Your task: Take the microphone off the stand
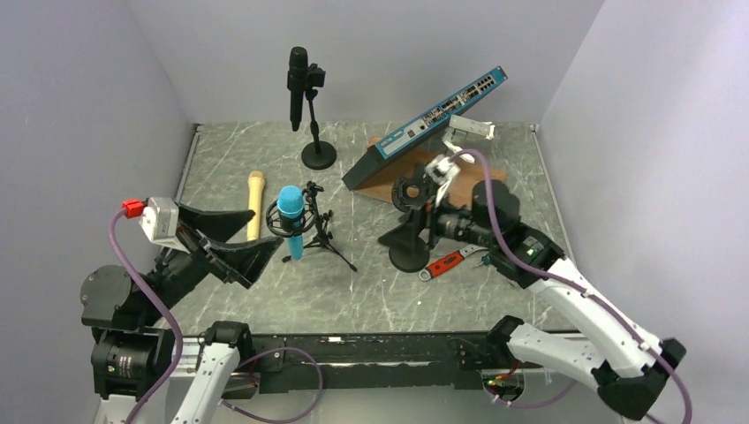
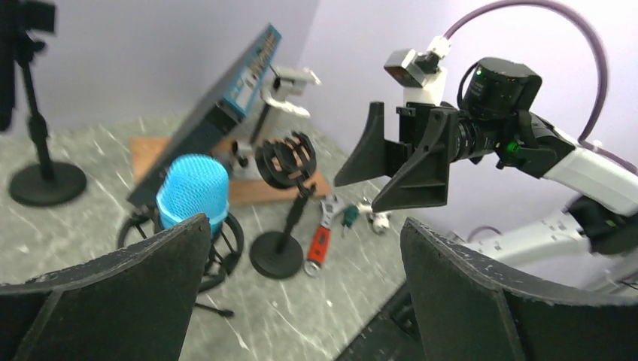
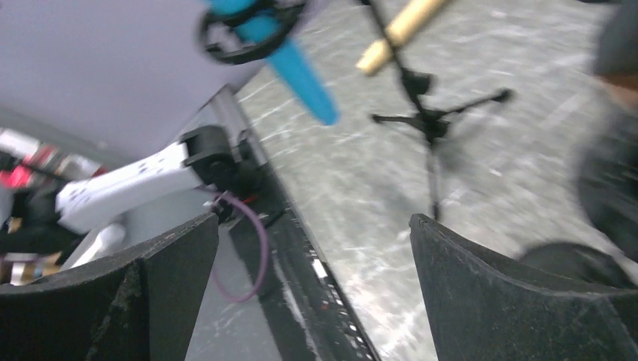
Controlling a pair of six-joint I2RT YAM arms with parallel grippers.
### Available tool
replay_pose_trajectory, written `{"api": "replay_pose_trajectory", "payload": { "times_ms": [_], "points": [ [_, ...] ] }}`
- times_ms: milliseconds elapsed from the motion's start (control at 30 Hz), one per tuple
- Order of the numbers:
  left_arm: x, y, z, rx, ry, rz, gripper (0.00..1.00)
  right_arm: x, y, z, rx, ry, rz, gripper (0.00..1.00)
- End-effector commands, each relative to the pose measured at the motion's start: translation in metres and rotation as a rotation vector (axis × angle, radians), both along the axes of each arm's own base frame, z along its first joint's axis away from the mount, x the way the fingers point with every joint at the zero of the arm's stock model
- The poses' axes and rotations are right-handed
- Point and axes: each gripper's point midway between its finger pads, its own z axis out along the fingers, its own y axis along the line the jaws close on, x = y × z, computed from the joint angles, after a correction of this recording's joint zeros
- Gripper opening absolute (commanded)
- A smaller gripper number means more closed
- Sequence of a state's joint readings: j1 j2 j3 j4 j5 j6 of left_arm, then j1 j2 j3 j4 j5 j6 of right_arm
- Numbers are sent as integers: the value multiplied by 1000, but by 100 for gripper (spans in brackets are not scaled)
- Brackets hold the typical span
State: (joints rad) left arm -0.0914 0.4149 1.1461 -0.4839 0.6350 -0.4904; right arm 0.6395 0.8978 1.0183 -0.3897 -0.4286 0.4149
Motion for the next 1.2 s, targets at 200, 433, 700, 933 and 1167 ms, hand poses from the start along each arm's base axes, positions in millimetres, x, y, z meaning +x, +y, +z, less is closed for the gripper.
{"api": "replay_pose_trajectory", "payload": {
  "times_ms": [200, 433, 700, 933, 1167],
  "points": [
    [-37, -9, -13, -55, 277, -92, 100, -61, 101, -12, 113, -106, 207, 100],
    [4, 8, -23, 25, 303, 61, 92, -64, 100, -21, 75, -118, 168, 100],
    [33, 26, -37, 126, 320, 186, 95, -66, 87, -16, 108, -154, 152, 100],
    [54, 28, -49, 181, 337, 206, 94, -60, 92, -17, 88, -170, 144, 100],
    [75, 18, -53, 261, 348, 240, 95, -57, 101, -19, 67, -159, 151, 100]
  ]
}}
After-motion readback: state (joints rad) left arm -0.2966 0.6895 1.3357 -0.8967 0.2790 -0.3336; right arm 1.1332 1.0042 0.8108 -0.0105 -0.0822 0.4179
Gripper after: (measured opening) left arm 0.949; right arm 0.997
